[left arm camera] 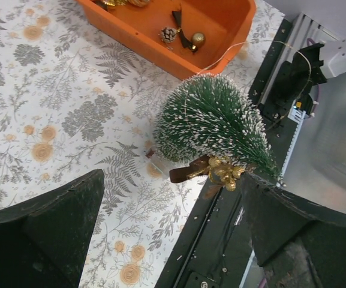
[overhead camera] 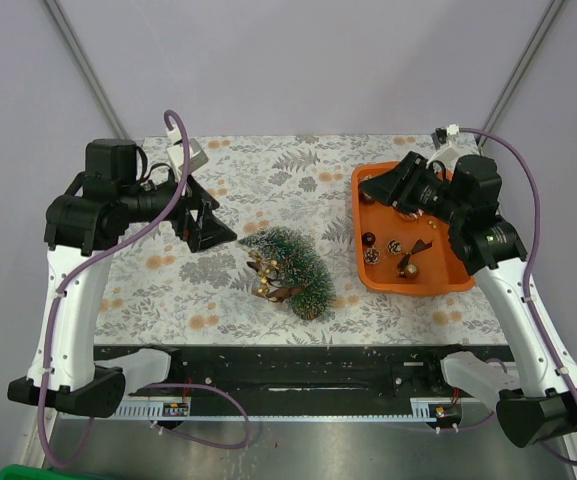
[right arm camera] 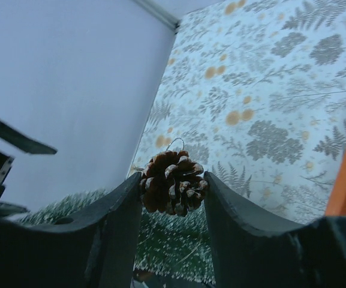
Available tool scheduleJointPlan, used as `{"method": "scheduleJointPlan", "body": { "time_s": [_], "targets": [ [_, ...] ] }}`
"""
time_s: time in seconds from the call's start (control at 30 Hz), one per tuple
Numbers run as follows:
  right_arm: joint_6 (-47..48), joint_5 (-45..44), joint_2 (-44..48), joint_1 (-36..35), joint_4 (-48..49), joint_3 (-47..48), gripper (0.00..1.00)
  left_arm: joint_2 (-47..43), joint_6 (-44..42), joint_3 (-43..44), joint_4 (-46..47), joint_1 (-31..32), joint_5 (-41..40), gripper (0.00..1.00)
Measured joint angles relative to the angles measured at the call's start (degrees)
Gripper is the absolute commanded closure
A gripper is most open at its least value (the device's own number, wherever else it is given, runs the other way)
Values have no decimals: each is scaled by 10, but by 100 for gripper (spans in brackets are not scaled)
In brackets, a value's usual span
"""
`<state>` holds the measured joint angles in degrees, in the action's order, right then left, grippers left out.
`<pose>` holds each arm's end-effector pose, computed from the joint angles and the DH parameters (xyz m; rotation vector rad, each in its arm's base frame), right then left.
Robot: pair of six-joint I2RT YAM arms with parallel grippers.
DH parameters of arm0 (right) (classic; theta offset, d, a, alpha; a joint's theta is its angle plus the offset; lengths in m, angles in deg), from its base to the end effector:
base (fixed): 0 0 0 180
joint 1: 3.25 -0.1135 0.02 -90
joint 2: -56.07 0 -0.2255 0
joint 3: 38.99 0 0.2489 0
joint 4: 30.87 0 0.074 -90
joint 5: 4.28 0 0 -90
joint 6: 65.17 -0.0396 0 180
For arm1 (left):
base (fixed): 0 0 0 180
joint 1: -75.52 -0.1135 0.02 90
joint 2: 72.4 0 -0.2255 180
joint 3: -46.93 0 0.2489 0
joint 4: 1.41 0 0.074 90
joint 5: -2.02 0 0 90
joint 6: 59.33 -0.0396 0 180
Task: Decorate the small christmas tree
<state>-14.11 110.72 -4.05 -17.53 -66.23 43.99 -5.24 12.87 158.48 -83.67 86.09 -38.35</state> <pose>0.2326 0.0765 0.3819 0.0741 1.8931 1.0402 0.1803 -0.0643 0.4343 0.9482 1.8666 -0.8793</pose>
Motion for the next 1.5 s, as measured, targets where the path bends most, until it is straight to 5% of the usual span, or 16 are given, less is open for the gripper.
{"method": "scheduleJointPlan", "body": {
  "time_s": [0.2, 0.6, 1.07, 1.5],
  "targets": [
    [-3, 100, 19, 0, 34, 0, 43, 5, -1, 0, -7, 0, 26, 1],
    [-42, 266, 37, 0, 135, -13, 51, 4, -4, -6, -6, 0, 33, 1],
    [63, -229, -61, 0, -172, 25, 46, 2, -17, -29, -5, 0, 16, 1],
    [35, -391, -283, 1, -222, -45, 40, -3, -19, -35, -5, 0, -11, 1]
  ]
}}
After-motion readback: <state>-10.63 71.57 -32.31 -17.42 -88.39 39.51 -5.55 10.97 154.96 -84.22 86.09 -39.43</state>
